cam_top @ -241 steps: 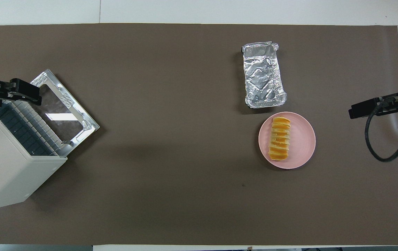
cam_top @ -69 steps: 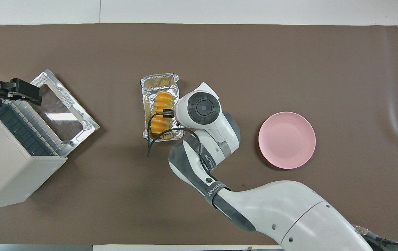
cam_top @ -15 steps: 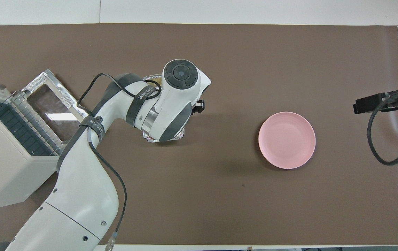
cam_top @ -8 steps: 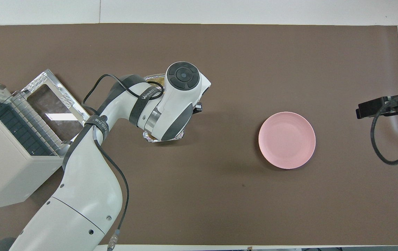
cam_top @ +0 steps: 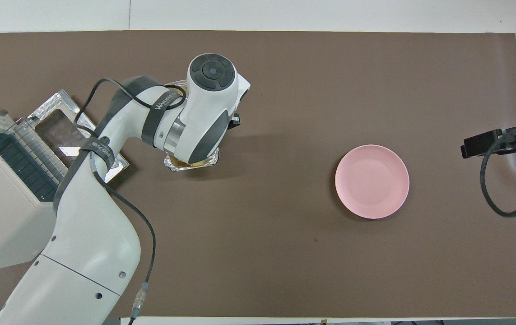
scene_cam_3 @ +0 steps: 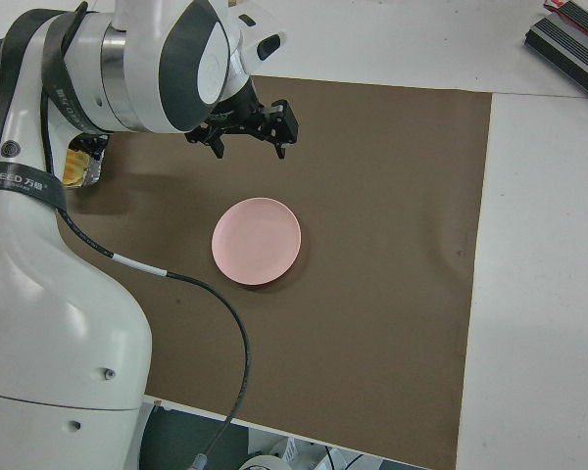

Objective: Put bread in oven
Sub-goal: 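Carry the foil tray with the left gripper to the oven opening, then push the foil tray into the oven with the left gripper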

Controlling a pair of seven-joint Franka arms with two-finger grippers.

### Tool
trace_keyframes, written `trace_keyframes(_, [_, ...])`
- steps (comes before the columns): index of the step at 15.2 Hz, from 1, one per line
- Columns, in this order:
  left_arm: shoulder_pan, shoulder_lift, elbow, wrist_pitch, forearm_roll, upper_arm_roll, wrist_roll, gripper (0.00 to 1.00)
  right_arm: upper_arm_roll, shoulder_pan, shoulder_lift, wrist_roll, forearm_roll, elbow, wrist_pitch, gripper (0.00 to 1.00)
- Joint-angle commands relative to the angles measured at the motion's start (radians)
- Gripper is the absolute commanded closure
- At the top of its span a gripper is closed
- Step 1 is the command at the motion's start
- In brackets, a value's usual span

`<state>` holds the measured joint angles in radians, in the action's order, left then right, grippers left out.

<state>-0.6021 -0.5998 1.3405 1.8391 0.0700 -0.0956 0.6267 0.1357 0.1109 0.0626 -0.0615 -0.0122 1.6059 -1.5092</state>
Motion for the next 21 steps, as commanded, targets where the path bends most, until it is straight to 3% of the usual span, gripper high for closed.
trace_keyframes(1, [0.013,-0.048,-0.142,-0.122,-0.030,-0.071,0.016,1.00,0.008,0.013,0.020,-0.034,0.008,0.019,0.009,0.00])
trace_keyframes(9, [0.033,-0.024,-0.136,-0.164,-0.197,-0.311,0.103,1.00,0.008,0.013,0.020,-0.034,0.008,0.019,0.009,0.00])
trace_keyframes(17, [0.154,0.006,-0.092,-0.143,-0.235,-0.319,0.103,1.00,0.007,0.013,0.020,-0.034,0.008,0.019,0.009,0.00])
trace_keyframes(21, [0.194,0.078,-0.005,-0.121,-0.243,-0.320,0.111,1.00,0.008,0.013,0.020,-0.034,0.008,0.019,0.009,0.00])
